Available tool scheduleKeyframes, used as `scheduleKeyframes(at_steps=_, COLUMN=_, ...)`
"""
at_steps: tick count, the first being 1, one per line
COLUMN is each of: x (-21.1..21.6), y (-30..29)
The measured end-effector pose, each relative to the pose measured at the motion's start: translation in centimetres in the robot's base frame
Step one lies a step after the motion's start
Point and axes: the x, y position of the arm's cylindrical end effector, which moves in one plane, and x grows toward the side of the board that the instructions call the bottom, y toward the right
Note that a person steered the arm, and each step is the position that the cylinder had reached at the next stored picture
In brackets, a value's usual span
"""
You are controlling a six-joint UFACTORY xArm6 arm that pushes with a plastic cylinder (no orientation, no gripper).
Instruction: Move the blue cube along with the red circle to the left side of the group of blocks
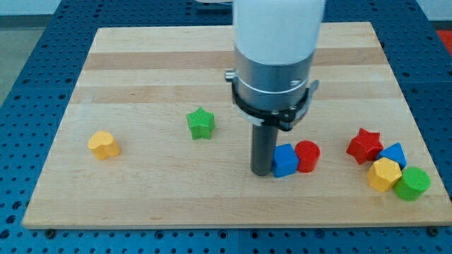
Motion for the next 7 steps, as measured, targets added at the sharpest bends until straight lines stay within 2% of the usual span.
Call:
scheduleKeyframes(at_steps=4, x=1.3, y=5.3)
scheduleKeyframes(at_steps=5, x=1.3, y=3.5)
scheduleKeyframes(at_steps=7, x=-1.8, y=1.2)
